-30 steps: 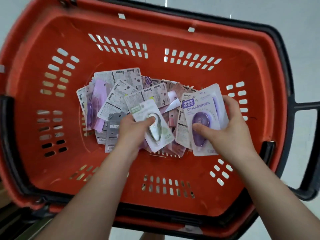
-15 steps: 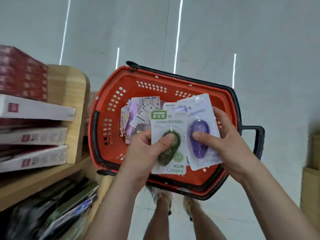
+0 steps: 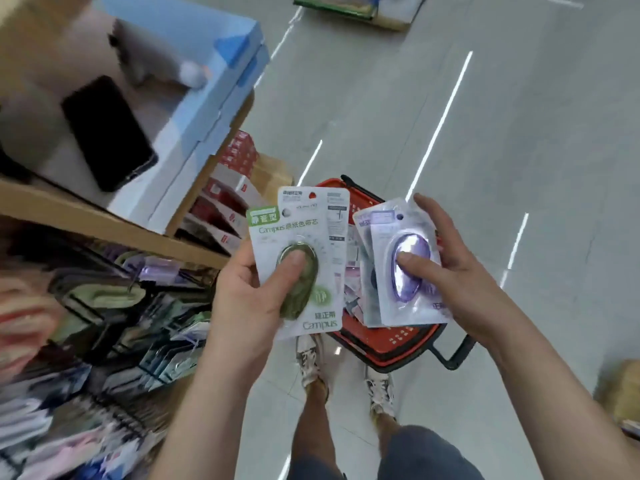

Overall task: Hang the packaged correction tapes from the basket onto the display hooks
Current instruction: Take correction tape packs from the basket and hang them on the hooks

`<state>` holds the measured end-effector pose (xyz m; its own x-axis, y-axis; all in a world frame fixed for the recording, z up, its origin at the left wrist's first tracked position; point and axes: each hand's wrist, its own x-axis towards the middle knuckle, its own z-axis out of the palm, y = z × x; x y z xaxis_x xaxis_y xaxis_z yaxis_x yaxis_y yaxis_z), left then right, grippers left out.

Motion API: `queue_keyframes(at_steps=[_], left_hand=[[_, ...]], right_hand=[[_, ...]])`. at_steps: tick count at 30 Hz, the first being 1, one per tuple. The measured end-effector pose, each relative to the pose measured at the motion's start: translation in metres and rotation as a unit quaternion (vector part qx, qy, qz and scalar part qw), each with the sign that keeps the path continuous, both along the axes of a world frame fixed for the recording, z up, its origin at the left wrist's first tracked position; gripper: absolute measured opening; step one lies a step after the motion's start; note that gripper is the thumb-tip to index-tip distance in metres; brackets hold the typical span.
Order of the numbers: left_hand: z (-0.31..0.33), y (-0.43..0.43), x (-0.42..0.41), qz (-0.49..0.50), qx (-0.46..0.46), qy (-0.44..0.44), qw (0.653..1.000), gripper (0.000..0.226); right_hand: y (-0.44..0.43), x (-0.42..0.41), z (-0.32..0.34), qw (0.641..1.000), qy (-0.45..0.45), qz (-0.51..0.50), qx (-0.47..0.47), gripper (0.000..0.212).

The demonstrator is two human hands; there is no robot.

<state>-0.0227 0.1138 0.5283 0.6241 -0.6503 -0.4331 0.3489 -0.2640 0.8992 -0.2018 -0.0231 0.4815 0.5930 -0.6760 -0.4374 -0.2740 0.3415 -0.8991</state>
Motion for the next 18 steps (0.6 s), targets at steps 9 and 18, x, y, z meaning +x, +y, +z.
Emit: queue_keyframes(at_steps=[9, 18], left_hand=[[0.096, 0.102, -0.037, 0.228, -0.029, 0.006, 0.973, 0.032], [0.168, 0.245, -0.043, 0.034, 0.184, -0.697, 0.692, 0.029]], right_hand=[[0.079, 0.067, 0.115, 0.974, -0.036, 0.22, -0.031, 0.03], [0.194, 0.107, 0.18, 0.955, -0.029, 0.292, 0.046, 0.041]])
